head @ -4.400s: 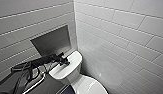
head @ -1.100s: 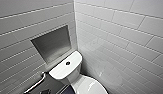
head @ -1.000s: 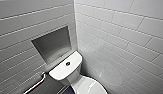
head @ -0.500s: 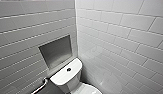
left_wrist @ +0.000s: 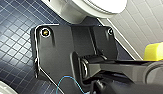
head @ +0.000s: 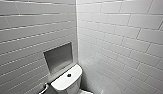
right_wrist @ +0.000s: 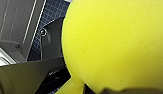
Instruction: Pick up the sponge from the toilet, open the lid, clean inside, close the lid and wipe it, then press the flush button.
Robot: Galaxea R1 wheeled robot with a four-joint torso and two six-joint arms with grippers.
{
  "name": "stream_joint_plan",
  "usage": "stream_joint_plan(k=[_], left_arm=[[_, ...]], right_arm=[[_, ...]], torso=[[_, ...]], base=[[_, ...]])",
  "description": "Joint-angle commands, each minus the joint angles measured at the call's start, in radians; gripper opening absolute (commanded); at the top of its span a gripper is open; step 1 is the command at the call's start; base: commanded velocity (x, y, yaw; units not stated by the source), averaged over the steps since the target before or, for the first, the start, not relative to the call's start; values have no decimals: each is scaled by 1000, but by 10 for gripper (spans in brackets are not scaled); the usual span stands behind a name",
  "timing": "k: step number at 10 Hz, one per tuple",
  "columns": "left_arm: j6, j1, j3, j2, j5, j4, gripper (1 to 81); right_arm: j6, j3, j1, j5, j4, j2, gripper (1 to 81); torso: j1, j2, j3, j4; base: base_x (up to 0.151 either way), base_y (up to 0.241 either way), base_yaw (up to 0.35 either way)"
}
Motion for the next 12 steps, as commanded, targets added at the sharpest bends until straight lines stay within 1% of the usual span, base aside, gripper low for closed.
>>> stream_joint_plan(k=[1, 4, 6, 9, 11, 12], left_arm=[[3, 100, -344, 288, -60, 71, 10], [3, 120, -551, 413, -62, 68, 10], [0, 129, -690, 495, -62, 64, 10], [-6, 135, -851, 618, -48, 64, 10], [-6, 140, -968, 702, -46, 64, 10], [-6, 140, -997, 726, -46, 64, 10]], right_arm=[[-7, -20, 25, -63, -1, 15, 10], [-7, -71, 25, -63, -1, 45, 10], [-7, -135, 16, -62, -3, 98, 10], [-9, -229, 12, -72, -4, 161, 10], [-9, -261, 11, -75, -3, 178, 10], [-9, -263, 12, -74, -3, 181, 10]], torso=[[0, 0, 0, 0], [-1, -1, -1, 0], [-1, -1, -1, 0], [-1, -1, -1, 0], [-1, -1, 0, 0], [-1, -1, 0, 0]], base=[[0, 0, 0], [0, 0, 0], [0, 0, 0], [0, 0, 0], [0, 0, 0], [0, 0, 0]])
